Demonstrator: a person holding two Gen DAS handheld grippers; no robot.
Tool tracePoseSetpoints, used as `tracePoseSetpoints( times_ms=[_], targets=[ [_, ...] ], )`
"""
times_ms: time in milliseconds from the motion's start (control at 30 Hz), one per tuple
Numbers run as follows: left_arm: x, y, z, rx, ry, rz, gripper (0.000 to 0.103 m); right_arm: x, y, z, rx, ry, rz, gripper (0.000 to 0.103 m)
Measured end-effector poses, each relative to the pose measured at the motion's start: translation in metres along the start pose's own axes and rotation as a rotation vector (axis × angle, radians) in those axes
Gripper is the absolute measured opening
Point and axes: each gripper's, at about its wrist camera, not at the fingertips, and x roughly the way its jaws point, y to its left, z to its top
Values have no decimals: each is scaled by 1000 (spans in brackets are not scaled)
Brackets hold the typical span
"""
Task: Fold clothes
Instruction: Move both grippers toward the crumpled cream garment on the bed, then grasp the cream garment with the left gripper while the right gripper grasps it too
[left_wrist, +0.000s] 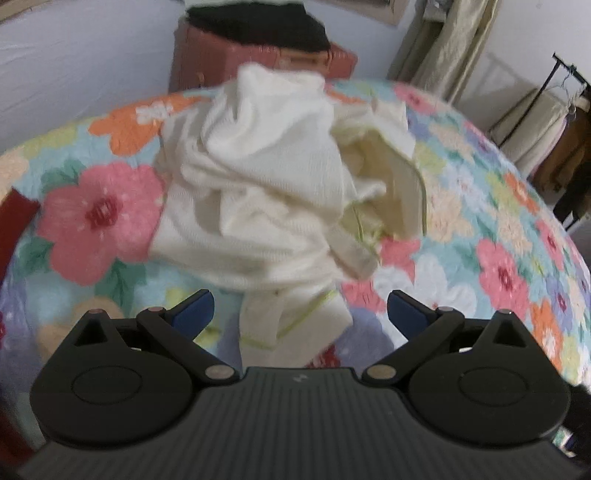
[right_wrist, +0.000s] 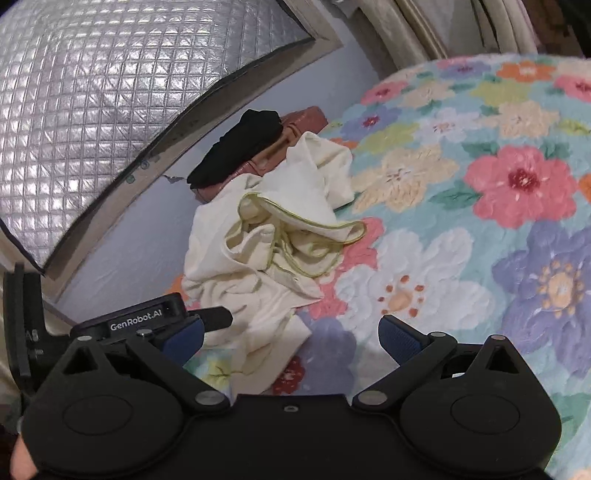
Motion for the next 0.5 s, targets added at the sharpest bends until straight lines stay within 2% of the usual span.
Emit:
tracePoseSetpoints(
  times_ms=[100, 200, 233, 300, 367, 400, 467, 500],
  targets=[
    [-6, 4, 13, -10, -19, -7, 97, -1, 16, 23, -10, 53, 69, 102],
    [-14, 26, 33, -132, 8, -137, 94, -2, 33, 45, -19, 106, 138, 103],
    [-17, 32, 40, -138, 12, -143, 94, -2, 38, 53, -21, 126, 159, 103],
    [-34, 43, 63, -125, -25, -72, 93, -6, 39, 75, 13, 189, 159, 103],
    [-45, 51, 87, -131, -76, -50, 94, -4, 48, 90, 4, 194, 194, 103],
    [-44, 54, 98, -149, -89, -63, 96, 1, 53, 96, -2, 195, 208, 103],
    [-30, 62, 109, -230, -50, -47, 97, 12, 56, 106, 5, 195, 203, 103],
    [-22, 65, 107, -273, -44, -32, 97, 23, 57, 108, 1, 202, 161, 103]
  ],
)
